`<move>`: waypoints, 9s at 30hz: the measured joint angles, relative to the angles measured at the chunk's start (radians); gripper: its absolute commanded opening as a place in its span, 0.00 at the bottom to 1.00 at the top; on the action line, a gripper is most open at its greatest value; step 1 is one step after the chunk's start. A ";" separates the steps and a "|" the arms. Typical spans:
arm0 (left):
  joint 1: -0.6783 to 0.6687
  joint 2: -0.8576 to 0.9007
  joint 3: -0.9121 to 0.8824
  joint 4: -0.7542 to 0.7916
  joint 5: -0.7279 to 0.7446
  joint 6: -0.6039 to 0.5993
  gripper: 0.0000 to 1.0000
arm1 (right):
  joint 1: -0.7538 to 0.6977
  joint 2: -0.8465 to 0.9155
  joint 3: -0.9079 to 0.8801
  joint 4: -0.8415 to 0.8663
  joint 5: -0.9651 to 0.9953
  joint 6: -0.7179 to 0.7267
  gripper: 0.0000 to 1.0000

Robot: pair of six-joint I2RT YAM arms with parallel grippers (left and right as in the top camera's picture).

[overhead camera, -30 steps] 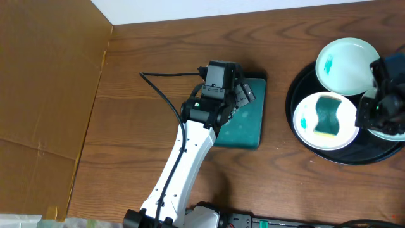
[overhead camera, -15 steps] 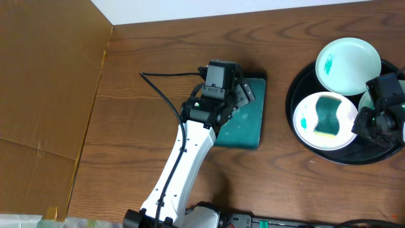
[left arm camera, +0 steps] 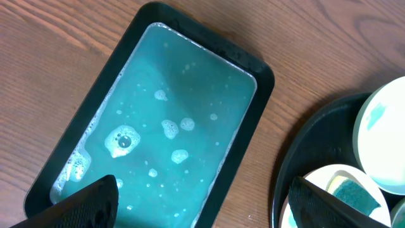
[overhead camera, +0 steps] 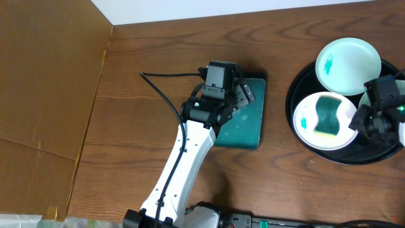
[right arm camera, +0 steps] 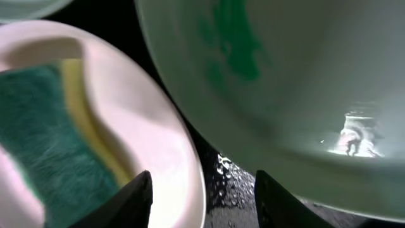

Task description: Clean dirty plates on tray and stack at the side

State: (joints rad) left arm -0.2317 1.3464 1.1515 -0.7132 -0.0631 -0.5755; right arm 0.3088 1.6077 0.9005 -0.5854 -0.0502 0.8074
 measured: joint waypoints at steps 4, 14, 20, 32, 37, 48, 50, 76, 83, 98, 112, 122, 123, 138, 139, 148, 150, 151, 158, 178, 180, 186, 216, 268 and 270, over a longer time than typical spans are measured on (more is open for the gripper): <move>0.000 0.000 0.000 -0.001 0.000 0.000 0.86 | 0.000 0.032 0.000 0.002 -0.024 -0.010 0.48; 0.000 0.000 0.000 -0.001 0.000 0.000 0.86 | 0.000 -0.027 0.079 -0.159 0.025 -0.080 0.59; 0.000 0.000 0.000 -0.001 0.000 0.000 0.86 | 0.000 -0.058 0.156 -0.143 0.020 -0.159 0.59; 0.000 0.000 0.000 -0.002 0.000 0.000 0.86 | 0.000 -0.016 0.174 -0.001 0.016 -0.431 0.74; 0.000 0.000 0.000 -0.004 0.000 0.000 0.86 | -0.010 0.097 0.259 -0.099 -0.034 -0.600 0.64; 0.000 0.000 0.000 -0.010 0.000 0.000 0.86 | -0.072 0.267 0.333 -0.080 -0.079 -0.772 0.47; 0.000 0.000 0.000 -0.009 0.000 0.000 0.86 | -0.082 0.288 0.333 -0.080 -0.091 -0.794 0.46; -0.057 0.064 0.000 0.013 0.352 0.159 0.75 | -0.114 0.351 0.335 -0.077 -0.204 -0.924 0.01; -0.179 0.206 0.000 0.125 0.443 0.188 0.75 | -0.114 0.351 0.335 -0.077 -0.216 -0.925 0.01; -0.404 0.425 0.000 0.402 0.469 0.190 0.65 | -0.114 0.351 0.335 -0.077 -0.219 -0.924 0.01; -0.514 0.489 0.000 0.526 0.146 0.144 0.63 | -0.114 0.351 0.335 -0.079 -0.220 -0.924 0.01; -0.542 0.548 0.000 0.550 0.056 0.125 0.54 | -0.114 0.351 0.335 -0.079 -0.220 -0.924 0.01; -0.542 0.552 0.000 0.552 0.055 0.123 0.52 | -0.114 0.351 0.335 -0.079 -0.220 -0.924 0.01; -0.542 0.558 0.000 0.537 0.049 0.083 0.51 | -0.114 0.351 0.335 -0.079 -0.220 -0.924 0.01; -0.542 0.558 0.000 0.537 0.050 0.084 0.55 | -0.114 0.351 0.335 -0.078 -0.220 -0.924 0.01; -0.550 0.582 0.000 0.546 0.074 0.064 0.22 | -0.114 0.351 0.335 -0.079 -0.221 -0.924 0.01; -0.554 0.582 0.000 0.544 0.067 0.063 0.19 | -0.114 0.351 0.335 -0.079 -0.222 -0.924 0.01; -0.555 0.582 0.000 0.539 0.060 0.063 0.15 | -0.114 0.351 0.335 -0.079 -0.223 -0.924 0.01; -0.566 0.582 0.008 0.466 -0.089 0.065 0.15 | -0.114 0.352 0.335 -0.080 -0.233 -0.921 0.01; -0.537 0.512 0.010 0.435 -0.346 0.169 0.13 | -0.114 0.354 0.335 -0.082 -0.249 -0.917 0.01; -0.523 0.482 0.010 0.466 -0.253 0.146 0.12 | -0.114 0.354 0.335 -0.081 -0.249 -0.917 0.01; -0.518 0.488 0.012 0.492 -0.013 0.024 0.11 | -0.114 0.354 0.335 -0.081 -0.248 -0.917 0.01; -0.327 0.586 0.033 0.503 0.050 0.137 0.07 | -0.114 0.354 0.341 -0.094 -0.256 -0.901 0.01; -0.377 0.453 -0.066 0.570 0.229 -0.105 0.07 | -0.114 0.355 0.342 -0.110 -0.251 -0.902 0.01; -0.380 0.454 -0.066 0.573 0.259 -0.122 0.07 | -0.114 0.355 0.342 -0.110 -0.250 -0.902 0.01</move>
State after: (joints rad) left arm -0.6117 1.8008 1.0855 -0.1406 0.1959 -0.6975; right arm 0.1947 1.9629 1.2427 -0.6952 -0.3004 -0.0948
